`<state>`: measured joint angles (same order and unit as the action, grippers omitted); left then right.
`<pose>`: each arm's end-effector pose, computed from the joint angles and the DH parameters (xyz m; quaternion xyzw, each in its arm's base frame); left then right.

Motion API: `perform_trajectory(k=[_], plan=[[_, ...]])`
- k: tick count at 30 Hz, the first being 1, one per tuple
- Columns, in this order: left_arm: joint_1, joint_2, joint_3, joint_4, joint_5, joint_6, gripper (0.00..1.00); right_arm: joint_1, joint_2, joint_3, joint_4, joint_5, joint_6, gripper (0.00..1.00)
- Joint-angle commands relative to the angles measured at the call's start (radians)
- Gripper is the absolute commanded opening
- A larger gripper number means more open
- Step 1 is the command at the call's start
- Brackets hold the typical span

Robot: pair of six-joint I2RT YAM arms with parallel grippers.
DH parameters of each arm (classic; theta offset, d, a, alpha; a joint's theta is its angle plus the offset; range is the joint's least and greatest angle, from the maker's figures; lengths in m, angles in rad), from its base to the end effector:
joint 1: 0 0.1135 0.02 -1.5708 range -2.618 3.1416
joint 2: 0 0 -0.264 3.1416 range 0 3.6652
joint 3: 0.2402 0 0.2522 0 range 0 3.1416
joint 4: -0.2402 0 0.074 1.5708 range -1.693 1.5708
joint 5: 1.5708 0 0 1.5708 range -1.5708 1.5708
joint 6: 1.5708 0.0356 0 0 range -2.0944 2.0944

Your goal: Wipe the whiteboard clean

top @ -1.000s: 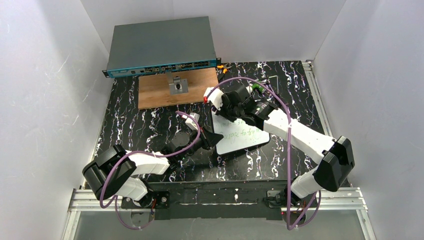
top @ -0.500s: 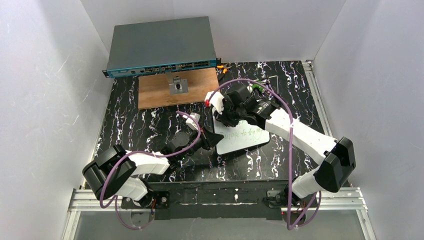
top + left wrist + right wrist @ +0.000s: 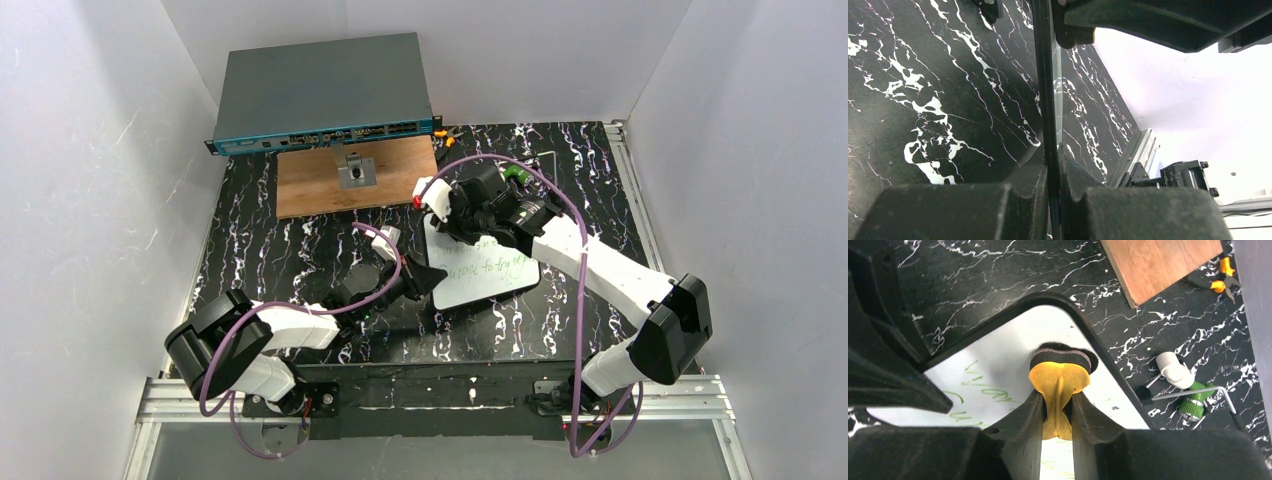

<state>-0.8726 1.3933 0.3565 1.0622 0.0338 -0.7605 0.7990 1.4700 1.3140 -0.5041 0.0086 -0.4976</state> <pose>0.1657 -0.1994 0.1958 0.0512 0.6962 -0.5298 0.4816 0.2313 0.2372 0.3302 -0.5408 0.7170 0.0622 0.4354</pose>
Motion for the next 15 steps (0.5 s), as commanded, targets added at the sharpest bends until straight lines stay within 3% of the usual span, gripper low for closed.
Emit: perform_trajectory(k=[1,7,15], plan=[[-0.019,-0.017,0.004,-0.009,0.085,0.1,0.0,-0.01,-0.006,-0.031,-0.128,-0.174,-0.114,0.01],[-0.019,-0.017,0.002,-0.008,0.084,0.1,0.0,-0.011,-0.003,0.008,-0.176,-0.263,-0.118,0.01],[-0.019,-0.018,0.003,-0.012,0.088,0.098,0.0,-0.039,0.023,0.04,0.024,0.055,0.065,0.01]])
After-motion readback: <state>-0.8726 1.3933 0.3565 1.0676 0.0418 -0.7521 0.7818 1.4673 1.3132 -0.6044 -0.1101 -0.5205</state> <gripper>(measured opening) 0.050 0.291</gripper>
